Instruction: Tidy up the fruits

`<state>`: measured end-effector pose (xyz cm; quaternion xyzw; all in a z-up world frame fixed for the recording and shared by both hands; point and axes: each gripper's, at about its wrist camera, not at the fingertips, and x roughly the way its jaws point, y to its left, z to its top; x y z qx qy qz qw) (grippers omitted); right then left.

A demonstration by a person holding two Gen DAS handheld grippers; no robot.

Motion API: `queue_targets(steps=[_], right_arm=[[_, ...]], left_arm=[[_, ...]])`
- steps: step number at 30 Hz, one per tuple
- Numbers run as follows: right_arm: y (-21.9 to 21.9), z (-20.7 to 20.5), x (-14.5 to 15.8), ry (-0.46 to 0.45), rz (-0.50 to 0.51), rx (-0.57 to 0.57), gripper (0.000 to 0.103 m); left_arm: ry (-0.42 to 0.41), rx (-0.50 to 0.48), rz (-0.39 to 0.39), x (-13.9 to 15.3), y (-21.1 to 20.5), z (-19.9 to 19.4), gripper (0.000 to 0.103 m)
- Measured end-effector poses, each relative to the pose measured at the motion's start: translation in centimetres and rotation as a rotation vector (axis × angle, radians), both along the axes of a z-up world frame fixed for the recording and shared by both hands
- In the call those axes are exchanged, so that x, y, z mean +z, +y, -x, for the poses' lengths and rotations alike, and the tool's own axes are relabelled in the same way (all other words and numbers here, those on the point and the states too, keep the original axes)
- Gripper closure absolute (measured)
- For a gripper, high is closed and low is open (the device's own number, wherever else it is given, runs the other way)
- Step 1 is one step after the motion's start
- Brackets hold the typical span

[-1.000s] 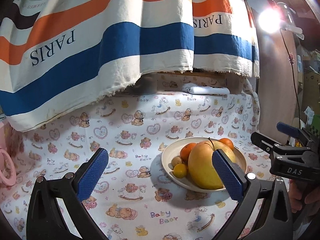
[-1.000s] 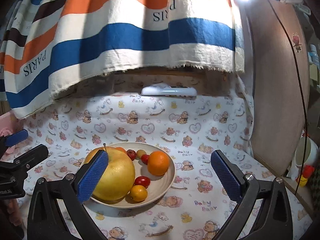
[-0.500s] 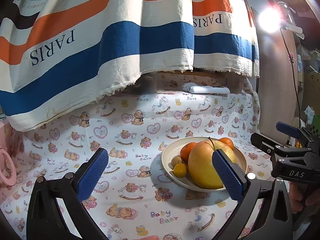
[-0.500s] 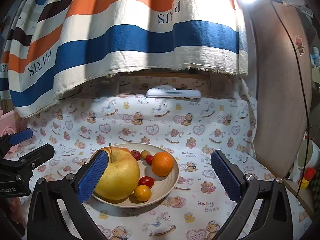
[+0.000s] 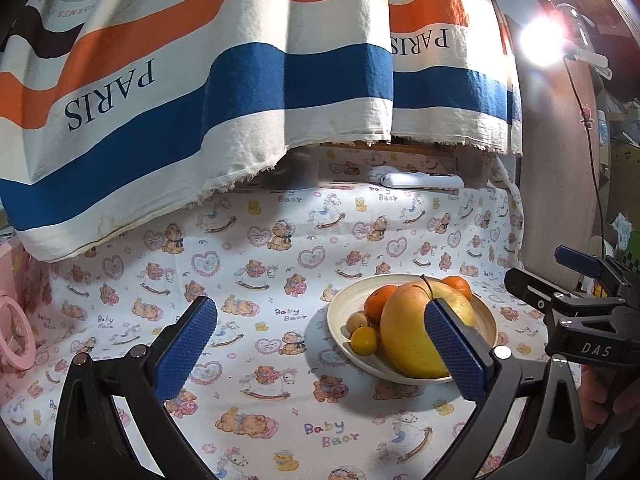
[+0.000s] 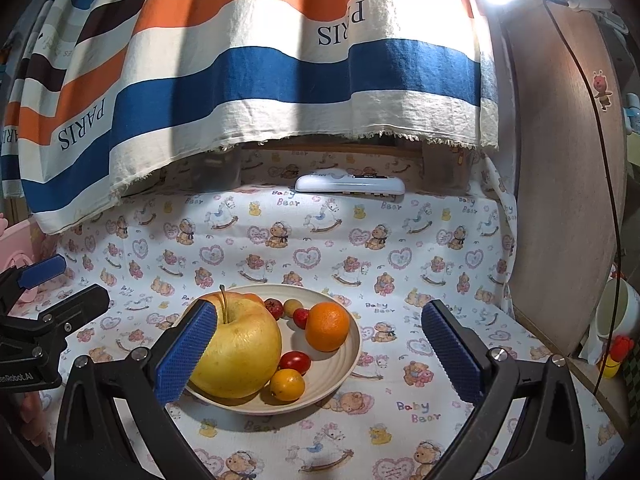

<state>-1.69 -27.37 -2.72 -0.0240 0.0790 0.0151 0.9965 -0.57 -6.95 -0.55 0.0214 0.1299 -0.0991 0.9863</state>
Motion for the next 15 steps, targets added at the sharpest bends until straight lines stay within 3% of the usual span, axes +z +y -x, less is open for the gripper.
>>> queue_targets(steps=[15], right_arm=[[0.0, 0.09, 0.0, -0.005, -0.001, -0.011, 0.0]], left_arm=[[-0.001, 0.001, -0.003, -0.03, -0.04, 0.03, 0.0]])
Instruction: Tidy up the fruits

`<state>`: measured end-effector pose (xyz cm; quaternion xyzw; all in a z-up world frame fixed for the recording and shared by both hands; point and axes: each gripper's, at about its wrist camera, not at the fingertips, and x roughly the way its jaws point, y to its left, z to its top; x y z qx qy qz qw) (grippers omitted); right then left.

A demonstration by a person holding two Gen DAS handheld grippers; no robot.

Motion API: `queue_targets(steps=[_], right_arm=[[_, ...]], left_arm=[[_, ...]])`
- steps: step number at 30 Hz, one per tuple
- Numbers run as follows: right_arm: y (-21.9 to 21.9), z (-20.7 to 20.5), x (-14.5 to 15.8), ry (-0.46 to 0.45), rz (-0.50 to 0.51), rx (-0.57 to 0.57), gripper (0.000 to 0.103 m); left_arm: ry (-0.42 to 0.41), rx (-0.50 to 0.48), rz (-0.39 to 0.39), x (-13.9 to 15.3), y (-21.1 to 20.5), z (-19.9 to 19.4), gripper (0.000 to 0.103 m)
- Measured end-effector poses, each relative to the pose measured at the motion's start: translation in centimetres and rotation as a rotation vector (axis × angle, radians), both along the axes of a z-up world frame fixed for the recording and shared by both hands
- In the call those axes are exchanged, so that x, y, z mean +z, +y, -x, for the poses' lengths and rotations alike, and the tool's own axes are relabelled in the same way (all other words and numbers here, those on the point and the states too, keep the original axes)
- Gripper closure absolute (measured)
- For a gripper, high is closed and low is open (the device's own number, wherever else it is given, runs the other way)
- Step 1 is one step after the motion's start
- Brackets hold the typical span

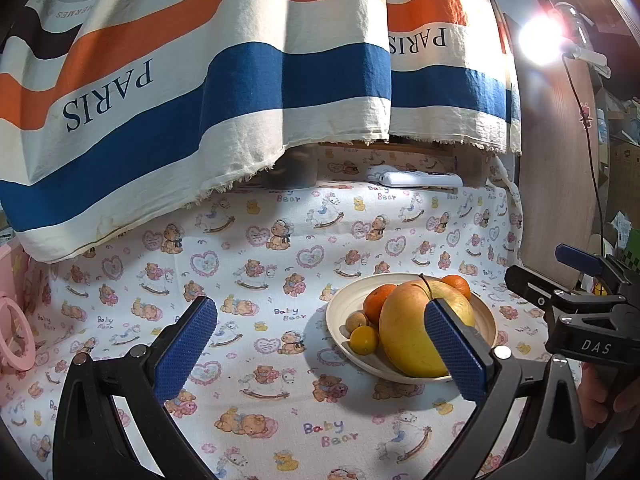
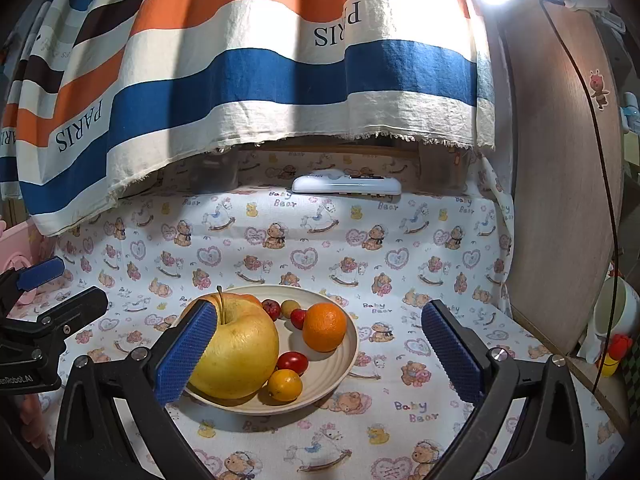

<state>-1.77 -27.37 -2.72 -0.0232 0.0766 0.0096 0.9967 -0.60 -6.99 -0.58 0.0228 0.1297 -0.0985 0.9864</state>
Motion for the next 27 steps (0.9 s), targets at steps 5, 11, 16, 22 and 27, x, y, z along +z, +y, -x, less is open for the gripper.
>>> queue_targets(steps=[5, 11, 16, 22, 27], right_arm=[[0.03, 0.04, 0.0, -0.001, 0.0, -0.001, 0.0], [0.07, -0.04, 0.0, 0.0, -0.001, -0.001, 0.0], [0.16, 0.03, -0.03, 0.001, -0.001, 0.001, 0.0], [0.16, 0.05, -0.03, 0.001, -0.001, -0.001, 0.0], [0.22, 0.07, -0.07, 0.002, -0.001, 0.001, 0.0]], left_arm=[[0.0, 0.0, 0.0, -0.01, -0.02, -0.06, 0.0], [0.0, 0.0, 0.0, 0.0, 0.01, 0.0, 0.0], [0.0, 0.0, 0.0, -0.01, -0.01, -0.02, 0.0], [0.0, 0.0, 0.0, -0.01, -0.03, -0.01, 0.0], [0.0, 0.001, 0.0, -0.01, -0.05, 0.0, 0.0]])
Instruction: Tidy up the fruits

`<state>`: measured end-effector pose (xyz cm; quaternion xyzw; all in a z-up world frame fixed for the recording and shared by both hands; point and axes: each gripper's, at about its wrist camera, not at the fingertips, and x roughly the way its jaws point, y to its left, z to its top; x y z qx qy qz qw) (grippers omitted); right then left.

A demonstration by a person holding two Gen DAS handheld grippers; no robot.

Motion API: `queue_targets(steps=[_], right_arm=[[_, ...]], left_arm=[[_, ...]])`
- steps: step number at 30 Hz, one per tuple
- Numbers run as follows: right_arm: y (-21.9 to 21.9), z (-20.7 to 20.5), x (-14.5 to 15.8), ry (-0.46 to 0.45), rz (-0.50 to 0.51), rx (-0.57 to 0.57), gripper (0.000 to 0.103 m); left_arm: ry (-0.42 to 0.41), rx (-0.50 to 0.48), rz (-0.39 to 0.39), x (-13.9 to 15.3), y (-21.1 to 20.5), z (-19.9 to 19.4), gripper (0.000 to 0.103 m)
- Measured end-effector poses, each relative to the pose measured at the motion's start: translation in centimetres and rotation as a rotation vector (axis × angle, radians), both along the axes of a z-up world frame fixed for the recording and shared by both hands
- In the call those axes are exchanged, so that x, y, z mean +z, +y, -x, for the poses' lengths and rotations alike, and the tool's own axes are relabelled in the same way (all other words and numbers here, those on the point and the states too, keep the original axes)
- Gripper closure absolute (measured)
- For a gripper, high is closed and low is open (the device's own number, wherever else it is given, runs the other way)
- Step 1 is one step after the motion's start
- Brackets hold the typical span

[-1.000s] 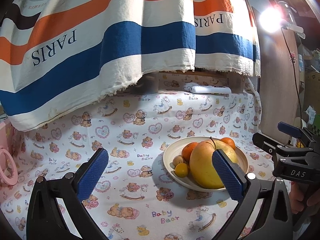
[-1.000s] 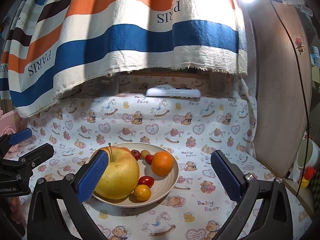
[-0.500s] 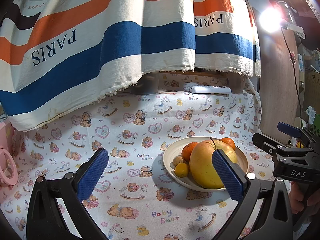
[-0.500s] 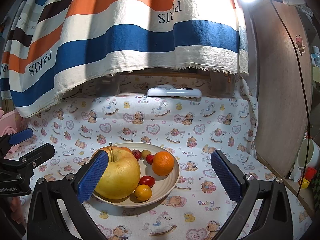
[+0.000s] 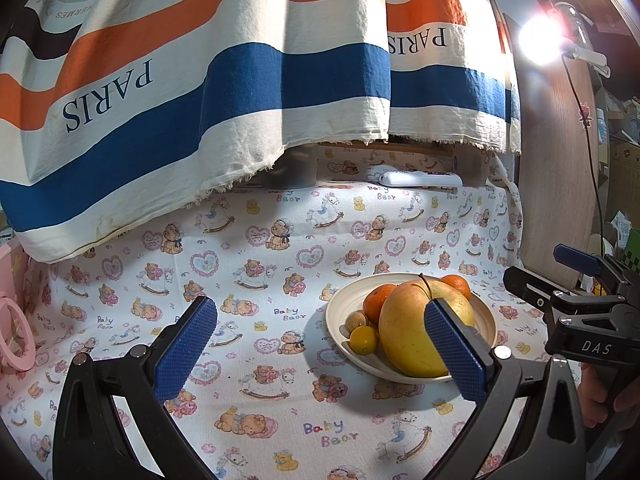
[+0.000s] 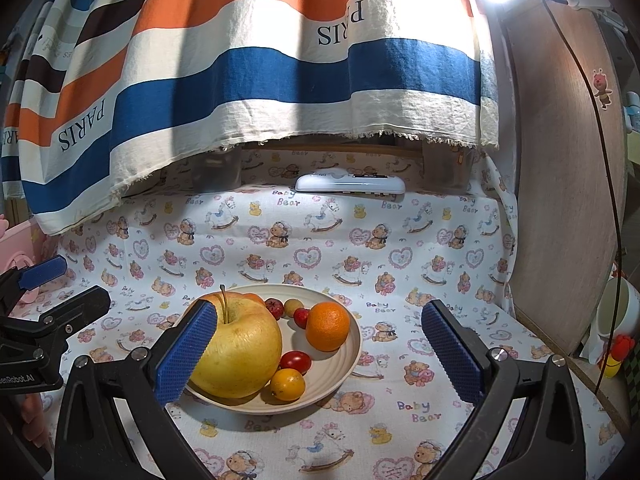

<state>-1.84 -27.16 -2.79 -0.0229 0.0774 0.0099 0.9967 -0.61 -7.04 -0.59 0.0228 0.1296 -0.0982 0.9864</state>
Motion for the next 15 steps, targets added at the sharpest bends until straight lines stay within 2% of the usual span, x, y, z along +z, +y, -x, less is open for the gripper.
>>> queue_targets(steps=[15], right_arm=[[0.06, -0.1, -0.03, 0.002, 0.001, -0.001, 0.0]], left_arm=[[0.0, 0.001, 0.0, 0.0, -0.06, -0.04, 0.0]])
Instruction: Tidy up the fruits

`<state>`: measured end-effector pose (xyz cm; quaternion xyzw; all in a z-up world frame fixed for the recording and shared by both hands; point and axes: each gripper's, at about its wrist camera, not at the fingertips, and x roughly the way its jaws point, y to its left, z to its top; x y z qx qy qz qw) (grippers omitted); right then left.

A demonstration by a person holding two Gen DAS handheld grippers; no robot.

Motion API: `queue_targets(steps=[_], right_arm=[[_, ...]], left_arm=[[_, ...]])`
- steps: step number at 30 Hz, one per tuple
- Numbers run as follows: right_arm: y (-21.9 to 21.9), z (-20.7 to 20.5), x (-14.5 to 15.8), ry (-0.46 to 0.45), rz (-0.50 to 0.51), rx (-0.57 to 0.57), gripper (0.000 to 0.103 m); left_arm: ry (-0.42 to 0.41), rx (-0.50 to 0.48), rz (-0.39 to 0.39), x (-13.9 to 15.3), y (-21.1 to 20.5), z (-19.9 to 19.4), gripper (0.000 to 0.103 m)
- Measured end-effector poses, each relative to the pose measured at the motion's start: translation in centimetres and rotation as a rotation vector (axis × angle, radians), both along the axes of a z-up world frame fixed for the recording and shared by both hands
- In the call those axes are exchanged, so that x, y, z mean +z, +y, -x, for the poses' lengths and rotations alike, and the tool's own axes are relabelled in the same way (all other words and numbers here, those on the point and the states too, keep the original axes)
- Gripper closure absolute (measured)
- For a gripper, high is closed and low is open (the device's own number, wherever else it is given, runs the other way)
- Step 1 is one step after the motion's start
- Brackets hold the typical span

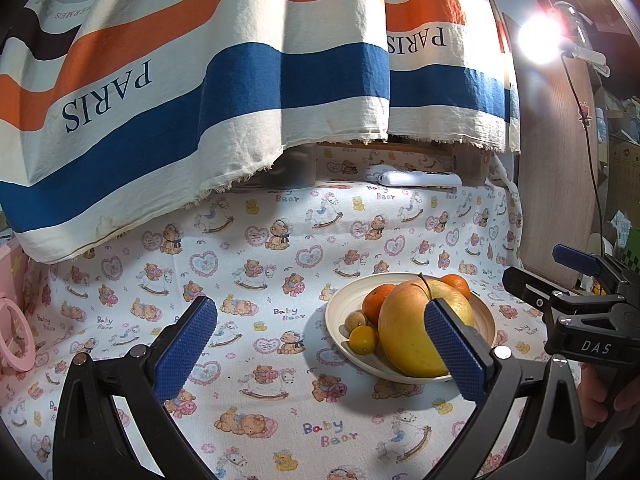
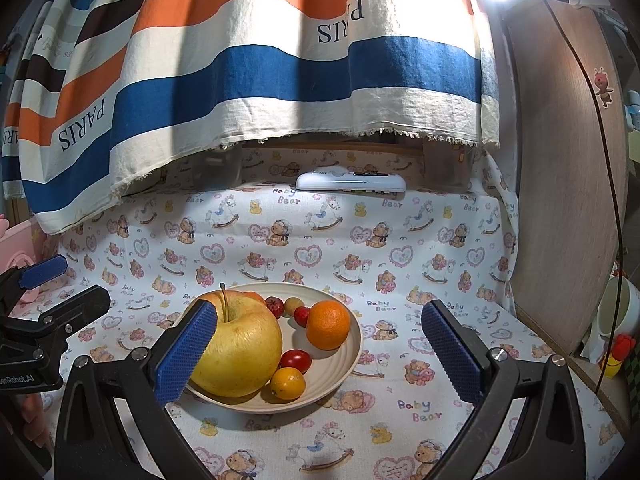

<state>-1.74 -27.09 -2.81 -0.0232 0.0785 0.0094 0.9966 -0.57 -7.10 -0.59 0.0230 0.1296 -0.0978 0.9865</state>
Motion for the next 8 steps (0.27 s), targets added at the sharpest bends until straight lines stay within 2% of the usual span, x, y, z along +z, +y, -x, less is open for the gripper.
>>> queue_targets(steps=[8], right_arm=[[0.16, 0.01, -0.07, 0.003, 0.005, 0.003, 0.0]], left_arm=[[0.0, 0.0, -0.001, 0.01, -0.01, 0.03, 0.0]])
